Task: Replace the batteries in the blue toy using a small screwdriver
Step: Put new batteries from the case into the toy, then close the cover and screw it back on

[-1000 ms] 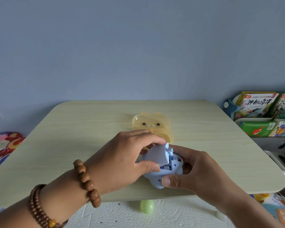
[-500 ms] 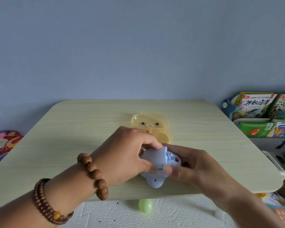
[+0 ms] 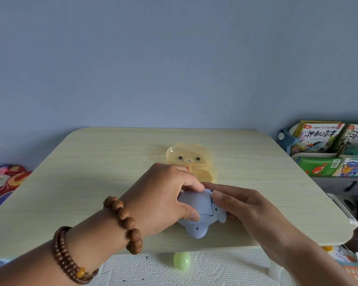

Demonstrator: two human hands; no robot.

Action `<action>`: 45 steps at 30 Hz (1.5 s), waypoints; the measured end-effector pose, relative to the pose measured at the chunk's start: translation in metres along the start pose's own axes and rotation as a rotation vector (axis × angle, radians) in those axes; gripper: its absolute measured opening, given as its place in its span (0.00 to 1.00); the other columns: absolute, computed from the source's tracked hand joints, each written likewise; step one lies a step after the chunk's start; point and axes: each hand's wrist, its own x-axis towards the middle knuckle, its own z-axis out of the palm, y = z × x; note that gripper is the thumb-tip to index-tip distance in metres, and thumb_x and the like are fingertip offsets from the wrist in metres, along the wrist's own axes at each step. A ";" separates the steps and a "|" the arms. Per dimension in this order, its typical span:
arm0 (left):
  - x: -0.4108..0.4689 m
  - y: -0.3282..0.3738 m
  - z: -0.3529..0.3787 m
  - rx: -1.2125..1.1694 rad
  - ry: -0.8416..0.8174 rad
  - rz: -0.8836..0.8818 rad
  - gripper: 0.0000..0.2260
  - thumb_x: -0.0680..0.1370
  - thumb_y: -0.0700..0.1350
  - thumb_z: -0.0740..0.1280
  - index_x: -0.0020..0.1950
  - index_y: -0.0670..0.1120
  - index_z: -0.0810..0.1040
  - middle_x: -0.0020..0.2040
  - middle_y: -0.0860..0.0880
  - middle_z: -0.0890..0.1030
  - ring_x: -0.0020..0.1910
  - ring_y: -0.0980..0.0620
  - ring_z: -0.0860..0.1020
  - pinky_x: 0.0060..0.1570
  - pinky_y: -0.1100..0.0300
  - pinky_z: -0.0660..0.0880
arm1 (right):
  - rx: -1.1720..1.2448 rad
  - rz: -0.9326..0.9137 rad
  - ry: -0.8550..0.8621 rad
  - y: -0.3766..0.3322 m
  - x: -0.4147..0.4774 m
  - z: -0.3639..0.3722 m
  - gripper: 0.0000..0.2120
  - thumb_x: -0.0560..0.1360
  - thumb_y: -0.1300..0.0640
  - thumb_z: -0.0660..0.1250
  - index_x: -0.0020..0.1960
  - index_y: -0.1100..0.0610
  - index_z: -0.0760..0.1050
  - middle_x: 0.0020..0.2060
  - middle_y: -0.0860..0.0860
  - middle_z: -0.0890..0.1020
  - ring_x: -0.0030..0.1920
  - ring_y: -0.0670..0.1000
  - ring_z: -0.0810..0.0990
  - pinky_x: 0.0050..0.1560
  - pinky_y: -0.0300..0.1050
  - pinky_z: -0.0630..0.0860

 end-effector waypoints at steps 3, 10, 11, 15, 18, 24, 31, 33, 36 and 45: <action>0.000 0.001 0.001 0.013 -0.001 0.007 0.23 0.64 0.50 0.83 0.57 0.56 0.84 0.50 0.60 0.81 0.52 0.60 0.80 0.56 0.57 0.80 | 0.016 0.008 0.013 0.000 0.001 0.000 0.14 0.81 0.52 0.64 0.63 0.47 0.82 0.57 0.47 0.87 0.62 0.47 0.83 0.73 0.55 0.70; -0.001 0.003 0.000 0.088 -0.010 0.031 0.22 0.65 0.51 0.81 0.58 0.55 0.83 0.51 0.60 0.79 0.51 0.60 0.79 0.54 0.57 0.79 | 0.008 0.023 0.057 0.004 0.005 0.000 0.14 0.79 0.52 0.66 0.63 0.46 0.82 0.56 0.47 0.87 0.62 0.47 0.83 0.73 0.56 0.71; -0.002 0.004 0.001 0.095 -0.013 0.033 0.22 0.66 0.51 0.81 0.59 0.55 0.83 0.51 0.60 0.79 0.52 0.60 0.79 0.55 0.57 0.79 | 0.004 0.023 0.062 0.004 0.005 0.000 0.13 0.79 0.52 0.66 0.62 0.46 0.83 0.56 0.46 0.88 0.62 0.47 0.83 0.72 0.55 0.71; -0.004 0.003 0.003 0.149 -0.014 0.066 0.21 0.69 0.54 0.78 0.60 0.57 0.82 0.53 0.62 0.77 0.50 0.62 0.76 0.56 0.59 0.76 | 0.004 0.025 0.094 0.006 0.005 -0.001 0.13 0.79 0.54 0.67 0.61 0.47 0.83 0.52 0.48 0.89 0.58 0.48 0.85 0.69 0.52 0.74; -0.007 0.002 0.006 0.197 -0.008 0.112 0.19 0.71 0.56 0.75 0.62 0.59 0.80 0.57 0.64 0.75 0.54 0.62 0.73 0.57 0.59 0.73 | -0.008 0.018 0.112 0.009 0.006 -0.002 0.13 0.79 0.55 0.67 0.61 0.48 0.84 0.51 0.48 0.89 0.56 0.48 0.85 0.63 0.48 0.76; -0.014 -0.007 0.011 0.166 0.004 0.168 0.29 0.67 0.69 0.67 0.66 0.61 0.77 0.65 0.69 0.72 0.64 0.67 0.71 0.62 0.64 0.71 | 0.013 0.000 0.132 0.011 0.005 -0.002 0.13 0.80 0.56 0.66 0.61 0.50 0.84 0.52 0.49 0.89 0.59 0.51 0.85 0.70 0.56 0.74; -0.014 -0.007 0.018 0.094 0.055 0.121 0.26 0.65 0.61 0.74 0.62 0.59 0.80 0.61 0.68 0.77 0.63 0.66 0.71 0.59 0.73 0.68 | 0.002 -0.023 0.121 0.006 0.002 0.001 0.12 0.81 0.56 0.65 0.61 0.48 0.83 0.52 0.48 0.89 0.59 0.51 0.85 0.69 0.55 0.75; -0.014 -0.007 0.018 0.075 0.065 0.101 0.26 0.64 0.59 0.75 0.61 0.59 0.80 0.60 0.69 0.77 0.63 0.66 0.72 0.60 0.71 0.70 | -0.073 -0.054 0.140 0.003 0.000 0.005 0.12 0.81 0.53 0.65 0.61 0.44 0.83 0.50 0.43 0.89 0.57 0.45 0.85 0.65 0.44 0.78; -0.016 -0.007 0.017 0.065 0.080 0.092 0.25 0.65 0.57 0.79 0.61 0.60 0.81 0.59 0.71 0.76 0.63 0.69 0.71 0.59 0.75 0.68 | -0.282 -0.176 0.235 0.002 -0.012 0.005 0.16 0.75 0.36 0.66 0.62 0.36 0.78 0.48 0.38 0.88 0.49 0.40 0.86 0.51 0.38 0.81; -0.016 -0.009 0.015 0.059 0.081 0.110 0.25 0.64 0.59 0.75 0.60 0.59 0.82 0.59 0.71 0.77 0.63 0.69 0.71 0.61 0.74 0.67 | -1.067 0.023 0.857 0.045 -0.038 -0.035 0.15 0.66 0.45 0.79 0.48 0.52 0.87 0.51 0.51 0.84 0.49 0.60 0.79 0.51 0.57 0.80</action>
